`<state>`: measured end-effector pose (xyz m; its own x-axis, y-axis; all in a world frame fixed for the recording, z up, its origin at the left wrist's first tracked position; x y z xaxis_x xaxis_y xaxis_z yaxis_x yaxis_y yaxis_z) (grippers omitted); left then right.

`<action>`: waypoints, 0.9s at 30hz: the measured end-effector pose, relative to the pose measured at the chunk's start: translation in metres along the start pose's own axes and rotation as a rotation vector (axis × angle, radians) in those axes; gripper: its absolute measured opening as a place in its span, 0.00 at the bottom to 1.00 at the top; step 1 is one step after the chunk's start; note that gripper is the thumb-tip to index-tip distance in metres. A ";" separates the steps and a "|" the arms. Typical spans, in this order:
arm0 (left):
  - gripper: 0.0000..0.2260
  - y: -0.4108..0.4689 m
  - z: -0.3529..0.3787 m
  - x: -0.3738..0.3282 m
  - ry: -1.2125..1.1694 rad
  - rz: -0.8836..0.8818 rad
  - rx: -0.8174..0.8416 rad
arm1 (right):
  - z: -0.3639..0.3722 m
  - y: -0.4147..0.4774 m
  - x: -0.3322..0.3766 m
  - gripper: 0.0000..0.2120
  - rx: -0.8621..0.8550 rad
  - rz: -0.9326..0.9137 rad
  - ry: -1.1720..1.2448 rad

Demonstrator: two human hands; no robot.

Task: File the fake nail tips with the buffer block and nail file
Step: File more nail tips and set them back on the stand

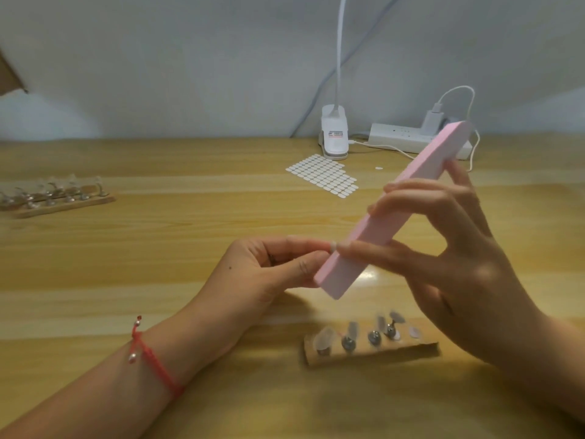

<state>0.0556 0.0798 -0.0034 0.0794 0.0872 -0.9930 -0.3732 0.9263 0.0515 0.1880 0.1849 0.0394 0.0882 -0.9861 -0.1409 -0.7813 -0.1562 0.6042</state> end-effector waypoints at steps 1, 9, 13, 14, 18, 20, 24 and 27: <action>0.14 0.000 0.000 0.000 0.000 0.001 0.007 | 0.000 0.000 0.003 0.17 0.008 -0.027 -0.018; 0.13 0.000 -0.001 0.002 -0.019 -0.030 0.057 | -0.001 0.001 0.007 0.17 -0.008 -0.022 -0.019; 0.12 0.000 0.000 0.000 -0.009 -0.015 0.053 | -0.013 0.005 -0.009 0.15 -0.032 0.037 -0.044; 0.11 0.000 0.000 0.000 0.001 -0.006 0.053 | -0.015 0.005 -0.012 0.16 -0.048 0.069 -0.040; 0.10 0.000 0.002 -0.001 0.017 0.006 0.076 | -0.003 0.004 0.008 0.14 -0.024 -0.013 0.000; 0.10 0.000 0.000 0.000 0.009 0.014 0.053 | -0.008 0.007 -0.002 0.15 -0.033 0.023 -0.017; 0.08 0.001 -0.003 0.000 -0.062 0.058 0.031 | -0.029 -0.001 -0.042 0.24 -0.149 0.286 0.012; 0.08 0.003 -0.006 0.002 -0.132 0.075 0.002 | -0.025 -0.001 -0.030 0.23 -0.135 0.254 0.071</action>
<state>0.0489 0.0802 -0.0059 0.1723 0.2032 -0.9639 -0.3809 0.9161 0.1250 0.2017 0.2138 0.0623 -0.0524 -0.9954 0.0804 -0.6950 0.0942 0.7128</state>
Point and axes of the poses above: each hand's wrist, its own y-axis towards the middle knuckle, its own z-axis out of the palm, x = y × z, the point moved 6 cm from there along y, towards the middle knuckle, and after that the axes turned 8 degrees about x, right-handed, at the moved point
